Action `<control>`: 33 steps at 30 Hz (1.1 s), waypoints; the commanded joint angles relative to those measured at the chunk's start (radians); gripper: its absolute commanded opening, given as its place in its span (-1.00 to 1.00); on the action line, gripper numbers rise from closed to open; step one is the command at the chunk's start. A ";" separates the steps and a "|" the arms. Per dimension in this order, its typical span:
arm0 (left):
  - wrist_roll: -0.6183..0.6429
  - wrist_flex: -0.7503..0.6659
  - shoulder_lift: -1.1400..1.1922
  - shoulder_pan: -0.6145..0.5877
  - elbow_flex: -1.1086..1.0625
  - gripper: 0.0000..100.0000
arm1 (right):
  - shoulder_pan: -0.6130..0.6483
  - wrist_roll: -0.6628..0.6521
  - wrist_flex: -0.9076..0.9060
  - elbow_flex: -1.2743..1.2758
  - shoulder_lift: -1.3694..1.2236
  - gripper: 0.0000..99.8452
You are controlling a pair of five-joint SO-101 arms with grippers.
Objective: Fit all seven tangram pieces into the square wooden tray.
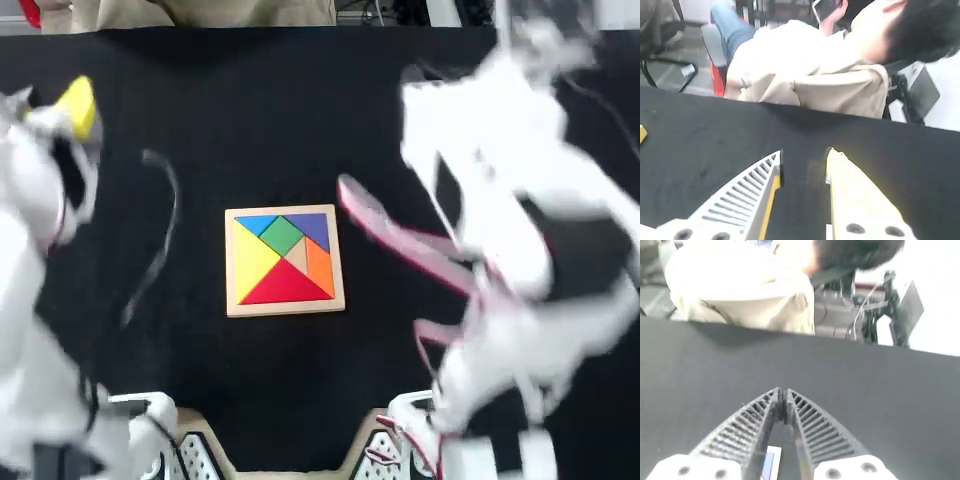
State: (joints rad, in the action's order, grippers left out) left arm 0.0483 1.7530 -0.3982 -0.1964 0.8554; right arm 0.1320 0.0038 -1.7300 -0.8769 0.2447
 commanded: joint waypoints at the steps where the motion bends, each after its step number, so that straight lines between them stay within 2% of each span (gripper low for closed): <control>1: 0.003 0.006 -0.250 0.081 -0.193 -0.69 | -0.015 -0.006 -0.034 0.174 0.262 -0.98; 7: -0.002 0.006 -0.565 0.082 -0.496 -0.68 | -0.015 -0.006 -0.034 0.426 0.549 -0.98; 12: -0.080 0.005 -0.850 0.082 -0.794 -0.68 | -0.015 -0.012 -0.032 0.645 0.788 -0.98; 14: -0.104 -0.003 -0.944 0.085 -0.920 -0.68 | -0.015 -0.052 -0.029 0.756 0.865 -0.98; 17: -0.118 -0.087 -1.040 0.085 -1.158 -0.68 | -0.015 -0.101 0.025 0.944 0.957 -0.98; 22: -0.120 -0.304 -1.145 0.065 -1.557 -0.69 | -0.018 -0.115 0.247 1.277 1.098 -0.98; 27: -0.120 -0.552 -1.212 -0.059 -1.847 -0.68 | -0.169 -0.110 0.494 1.567 1.230 -0.98; 30: -0.121 -0.637 -1.217 -0.070 -1.969 -0.68 | -0.235 -0.110 0.629 1.741 1.279 -0.98; 33: -0.170 -0.680 -1.224 -0.056 -2.072 -0.68 | -0.247 -0.107 0.750 1.931 1.317 -0.98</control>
State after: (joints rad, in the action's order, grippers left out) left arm -0.0698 1.1500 -1.6072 -0.2532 -1.1116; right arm -0.0767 -0.1051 -1.1469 0.8447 1.5182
